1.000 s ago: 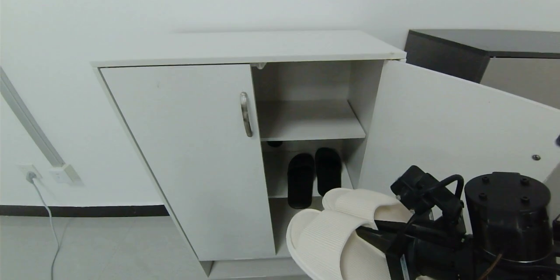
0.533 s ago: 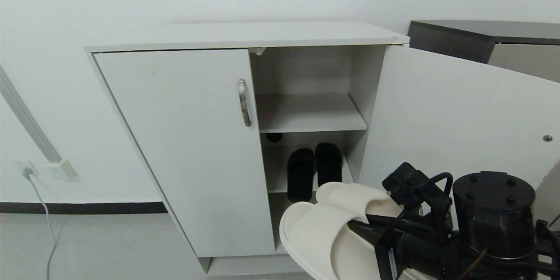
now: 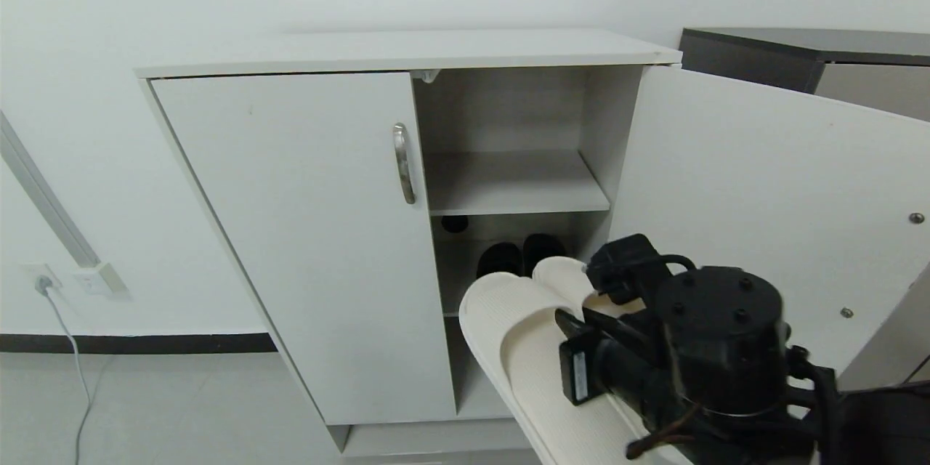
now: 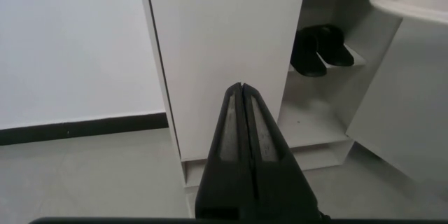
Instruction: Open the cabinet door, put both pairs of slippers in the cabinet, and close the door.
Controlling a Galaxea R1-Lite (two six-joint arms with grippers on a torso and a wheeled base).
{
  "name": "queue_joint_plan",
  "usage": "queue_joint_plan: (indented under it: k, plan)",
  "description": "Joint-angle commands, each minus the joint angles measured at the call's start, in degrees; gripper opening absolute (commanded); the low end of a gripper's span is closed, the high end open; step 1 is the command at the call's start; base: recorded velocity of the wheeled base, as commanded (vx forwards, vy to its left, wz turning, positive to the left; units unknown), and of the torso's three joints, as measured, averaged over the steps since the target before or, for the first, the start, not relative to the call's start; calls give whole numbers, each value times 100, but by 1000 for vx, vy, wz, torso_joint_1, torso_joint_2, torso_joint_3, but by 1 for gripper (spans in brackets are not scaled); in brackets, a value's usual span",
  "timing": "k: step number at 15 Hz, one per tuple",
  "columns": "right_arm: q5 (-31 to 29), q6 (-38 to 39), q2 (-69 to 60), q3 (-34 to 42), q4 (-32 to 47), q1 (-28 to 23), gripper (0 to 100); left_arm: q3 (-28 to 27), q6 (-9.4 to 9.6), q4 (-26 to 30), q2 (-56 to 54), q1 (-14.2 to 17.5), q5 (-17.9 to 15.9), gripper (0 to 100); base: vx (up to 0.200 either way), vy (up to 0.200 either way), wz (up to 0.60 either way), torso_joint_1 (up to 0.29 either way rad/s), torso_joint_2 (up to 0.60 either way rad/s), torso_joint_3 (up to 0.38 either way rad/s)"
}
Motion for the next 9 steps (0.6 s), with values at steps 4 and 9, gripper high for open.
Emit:
queue_joint_plan:
  k: [4, 9]
  plan:
    - [-1750, 722, 1096, -2768, 2045, 97, 0, 1, 4, 1, 7, -1, -10, 0, 0, 0, 0, 0, 0, 0]
    - [-2242, 748, 1350, -3339, 2326, -8, 0, 1, -4, 1, 7, -1, -10, 0, 0, 120, 0, 1, 1, 0]
